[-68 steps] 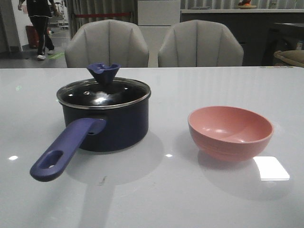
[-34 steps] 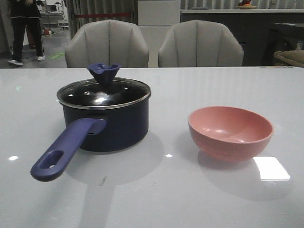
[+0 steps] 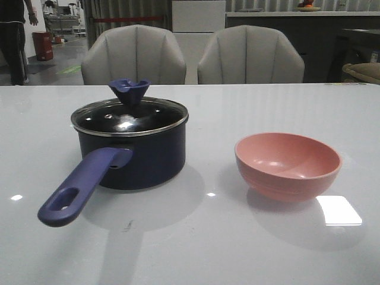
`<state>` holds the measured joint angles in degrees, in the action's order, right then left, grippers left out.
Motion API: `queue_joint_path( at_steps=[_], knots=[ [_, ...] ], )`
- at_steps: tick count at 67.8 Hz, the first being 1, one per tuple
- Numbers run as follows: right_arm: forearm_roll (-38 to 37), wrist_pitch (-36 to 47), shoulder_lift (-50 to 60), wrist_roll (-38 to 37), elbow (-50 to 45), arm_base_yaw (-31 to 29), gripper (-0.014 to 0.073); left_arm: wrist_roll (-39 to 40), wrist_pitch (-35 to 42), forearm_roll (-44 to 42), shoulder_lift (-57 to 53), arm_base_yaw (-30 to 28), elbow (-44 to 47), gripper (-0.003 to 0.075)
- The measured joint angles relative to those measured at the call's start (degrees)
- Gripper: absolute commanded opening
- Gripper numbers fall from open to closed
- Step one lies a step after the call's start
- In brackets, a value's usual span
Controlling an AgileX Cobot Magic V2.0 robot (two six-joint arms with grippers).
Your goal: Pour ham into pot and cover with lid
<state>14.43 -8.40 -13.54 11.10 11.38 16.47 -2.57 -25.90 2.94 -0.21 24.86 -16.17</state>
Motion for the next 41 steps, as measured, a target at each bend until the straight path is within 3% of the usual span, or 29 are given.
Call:
queue_joint_path(
  at_steps=[2,3,7,41],
  knots=[
    [0.00,0.00,0.00,0.00,0.00,0.00,0.0162,0.00,0.53,0.00,0.00,0.00,0.00,0.0099],
    [0.00,0.00,0.00,0.00,0.00,0.00,0.0162,0.00,0.78,0.00,0.00,0.00,0.00,0.0093],
    [0.00,0.00,0.00,0.00,0.00,0.00,0.0162,0.00,1.40,0.00,0.00,0.00,0.00,0.0145],
    [0.00,0.00,0.00,0.00,0.00,0.00,0.0162,0.00,1.57,0.10,0.00,0.00,0.00,0.0132]
  ],
)
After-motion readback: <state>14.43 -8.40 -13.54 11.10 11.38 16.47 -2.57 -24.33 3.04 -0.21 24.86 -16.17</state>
